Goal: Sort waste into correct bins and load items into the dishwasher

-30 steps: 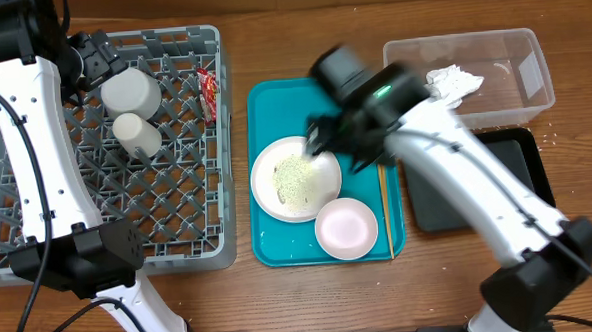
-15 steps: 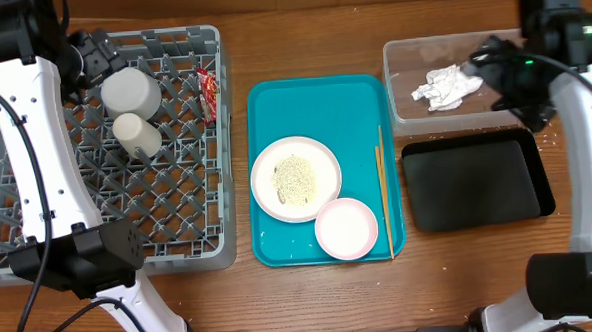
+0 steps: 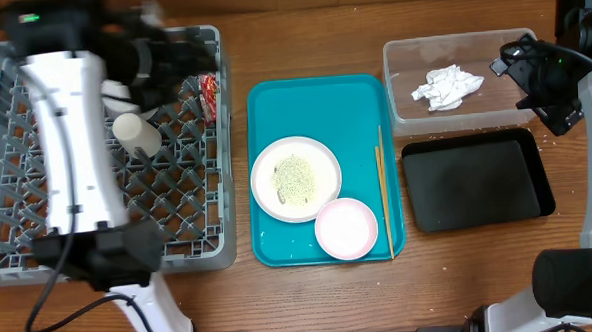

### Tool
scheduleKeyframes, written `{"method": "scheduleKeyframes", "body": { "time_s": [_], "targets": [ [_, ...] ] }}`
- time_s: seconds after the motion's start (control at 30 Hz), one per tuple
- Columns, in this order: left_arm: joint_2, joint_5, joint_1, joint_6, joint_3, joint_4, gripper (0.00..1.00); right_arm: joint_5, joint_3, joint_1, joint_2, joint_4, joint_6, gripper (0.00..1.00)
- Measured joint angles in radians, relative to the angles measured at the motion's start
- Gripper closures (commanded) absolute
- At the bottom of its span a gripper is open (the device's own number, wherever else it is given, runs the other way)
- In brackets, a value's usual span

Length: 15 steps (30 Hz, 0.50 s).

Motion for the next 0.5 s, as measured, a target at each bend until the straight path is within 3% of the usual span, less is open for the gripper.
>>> {"method": "scheduleKeyframes", "body": {
  "time_s": [0.13,0.33,0.5],
  "targets": [
    [0.005,-0.076,-0.245,0.002,-0.009,-0.001,0.0,-0.002,0.0,0.0,0.0,0.0,0.0,0.0],
    [0.029,-0.41,-0.601,-0.156,-0.051,-0.001,0.0,-0.001,0.0,0.0,0.0,0.0,0.0,0.0],
    [0.055,-0.608,-0.789,-0.291,-0.148,0.0,0.0,-0.002,0.0,0.0,0.0,0.0,0.0,0.0]
  ]
}}
